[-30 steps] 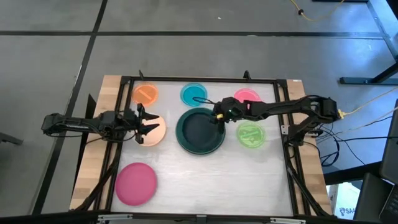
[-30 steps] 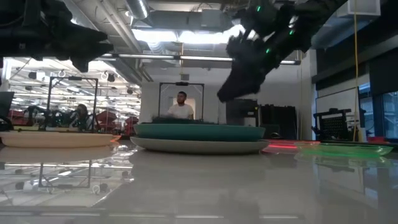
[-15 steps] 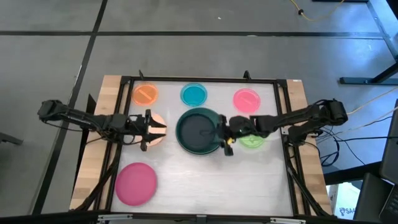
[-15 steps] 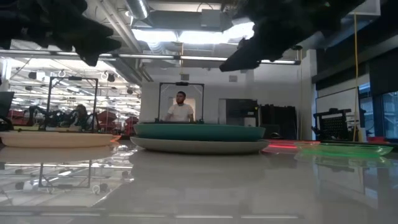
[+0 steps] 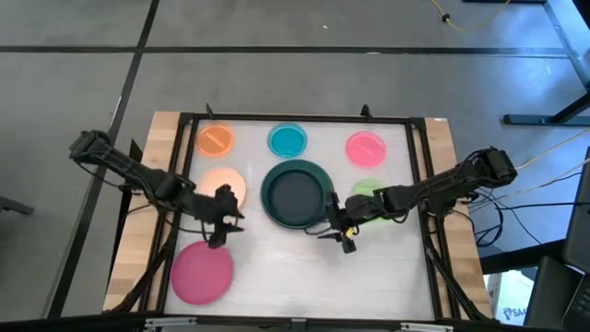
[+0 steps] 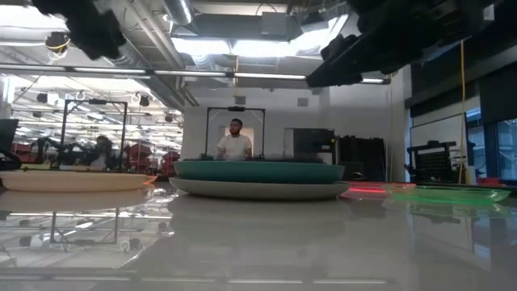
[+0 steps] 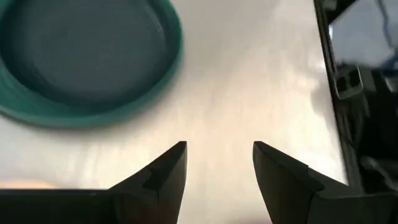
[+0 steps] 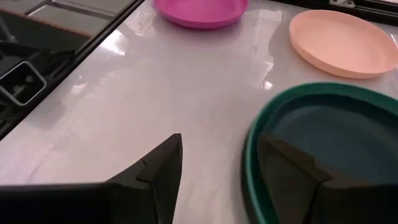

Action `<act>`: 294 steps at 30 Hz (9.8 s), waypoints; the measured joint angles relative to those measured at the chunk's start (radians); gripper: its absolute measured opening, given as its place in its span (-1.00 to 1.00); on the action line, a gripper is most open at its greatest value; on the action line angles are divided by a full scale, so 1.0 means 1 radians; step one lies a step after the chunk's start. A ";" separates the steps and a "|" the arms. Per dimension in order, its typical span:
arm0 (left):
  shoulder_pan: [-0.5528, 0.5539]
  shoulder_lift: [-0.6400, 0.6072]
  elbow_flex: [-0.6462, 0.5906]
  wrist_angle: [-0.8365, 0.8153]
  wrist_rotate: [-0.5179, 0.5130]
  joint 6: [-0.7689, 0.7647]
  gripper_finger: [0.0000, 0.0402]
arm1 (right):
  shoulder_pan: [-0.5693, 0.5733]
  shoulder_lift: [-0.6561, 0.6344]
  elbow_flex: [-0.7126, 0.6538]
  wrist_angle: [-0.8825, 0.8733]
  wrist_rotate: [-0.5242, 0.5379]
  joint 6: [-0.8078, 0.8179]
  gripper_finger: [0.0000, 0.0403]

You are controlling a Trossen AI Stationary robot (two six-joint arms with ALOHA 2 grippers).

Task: Stack plastic plates
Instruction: Stack the dark pink plate on top of the black plate, then stack the beige plate on top of the dark pink plate, then stack the light green plate on top of the beige plate

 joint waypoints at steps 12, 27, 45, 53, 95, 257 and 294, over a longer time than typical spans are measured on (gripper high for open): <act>-0.223 0.240 0.153 -0.193 0.227 -0.369 -0.11 | 0.045 0.000 0.000 -0.006 0.073 0.066 -0.02; -0.356 0.383 0.144 -0.290 0.216 -0.409 -0.11 | 0.042 0.000 0.000 -0.005 0.122 0.066 -0.02; -0.273 0.394 0.048 -0.377 0.123 -0.287 -0.11 | 0.041 0.004 0.000 -0.005 0.140 0.060 -0.02; -0.228 0.357 -0.091 -0.222 0.222 -0.286 -0.14 | 0.041 0.005 0.000 -0.014 0.143 0.059 -0.02; 0.265 0.139 0.049 0.062 -0.306 0.082 -0.95 | 0.041 0.005 0.000 -0.038 0.162 0.129 -0.02; 0.226 0.439 -0.099 0.701 -0.089 0.504 -0.61 | 0.041 0.005 0.000 -0.110 0.318 0.196 -0.02; -0.070 0.381 -0.463 1.319 -0.379 0.345 -0.43 | 0.041 -0.054 0.000 -0.889 0.315 0.718 -0.02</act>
